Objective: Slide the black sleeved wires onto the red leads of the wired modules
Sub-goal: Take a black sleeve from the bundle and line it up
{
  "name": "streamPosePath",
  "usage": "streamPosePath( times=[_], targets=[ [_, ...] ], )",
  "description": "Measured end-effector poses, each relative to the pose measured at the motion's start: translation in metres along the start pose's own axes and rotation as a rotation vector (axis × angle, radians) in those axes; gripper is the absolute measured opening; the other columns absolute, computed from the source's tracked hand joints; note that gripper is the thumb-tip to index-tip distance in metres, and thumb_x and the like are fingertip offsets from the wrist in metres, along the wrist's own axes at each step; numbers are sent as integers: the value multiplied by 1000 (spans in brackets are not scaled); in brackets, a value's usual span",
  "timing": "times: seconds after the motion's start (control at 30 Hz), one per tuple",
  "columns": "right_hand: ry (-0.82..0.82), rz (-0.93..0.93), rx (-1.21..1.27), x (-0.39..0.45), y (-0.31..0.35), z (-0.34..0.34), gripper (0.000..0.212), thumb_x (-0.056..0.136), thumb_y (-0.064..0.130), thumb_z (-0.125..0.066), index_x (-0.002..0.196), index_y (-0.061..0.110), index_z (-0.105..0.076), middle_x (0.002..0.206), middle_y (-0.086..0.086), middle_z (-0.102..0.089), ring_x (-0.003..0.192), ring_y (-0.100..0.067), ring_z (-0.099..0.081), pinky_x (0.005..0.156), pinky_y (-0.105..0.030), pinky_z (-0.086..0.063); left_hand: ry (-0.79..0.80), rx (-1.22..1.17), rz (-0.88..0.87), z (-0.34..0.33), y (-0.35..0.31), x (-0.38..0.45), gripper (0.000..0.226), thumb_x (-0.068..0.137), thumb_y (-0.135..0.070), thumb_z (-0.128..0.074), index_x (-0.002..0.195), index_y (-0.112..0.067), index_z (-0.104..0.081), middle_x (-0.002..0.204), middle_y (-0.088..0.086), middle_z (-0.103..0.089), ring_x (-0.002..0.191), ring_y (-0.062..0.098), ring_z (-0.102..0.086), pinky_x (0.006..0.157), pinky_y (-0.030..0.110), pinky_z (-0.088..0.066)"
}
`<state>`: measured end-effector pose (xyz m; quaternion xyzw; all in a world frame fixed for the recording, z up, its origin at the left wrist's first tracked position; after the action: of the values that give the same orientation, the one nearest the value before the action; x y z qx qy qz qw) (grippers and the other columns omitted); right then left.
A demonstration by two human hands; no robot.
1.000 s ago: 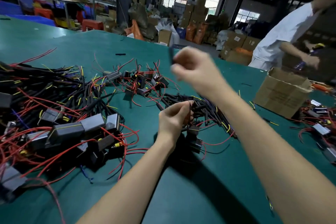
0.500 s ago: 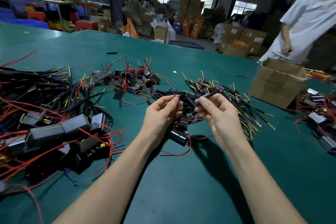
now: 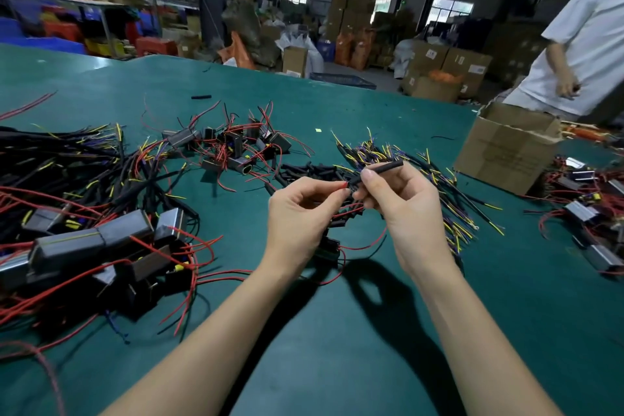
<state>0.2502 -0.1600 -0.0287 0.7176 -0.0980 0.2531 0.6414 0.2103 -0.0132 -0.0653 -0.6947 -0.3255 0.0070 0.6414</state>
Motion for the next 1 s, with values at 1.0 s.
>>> streamPosePath(
  times=[1.0],
  targets=[
    [47,-13,-222,-1,-4,1,7,88,4,-65,83,8,-63,70,-5,-67,58,-6,-61,61,-17,-48,9,302,-236,-4,-17,-4,9,76,-3,-75,84,-8,-76,73,5,-67,62,7,-58,60,14,-44]
  ],
)
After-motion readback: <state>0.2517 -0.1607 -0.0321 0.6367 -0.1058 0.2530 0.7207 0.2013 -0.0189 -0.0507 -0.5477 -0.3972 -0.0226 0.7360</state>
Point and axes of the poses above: each hand's wrist, its own x-axis towards the middle knuckle, its own z-axis out of the back of the hand, y = z × x, the point moved 10 cm from there along x, towards the middle knuckle
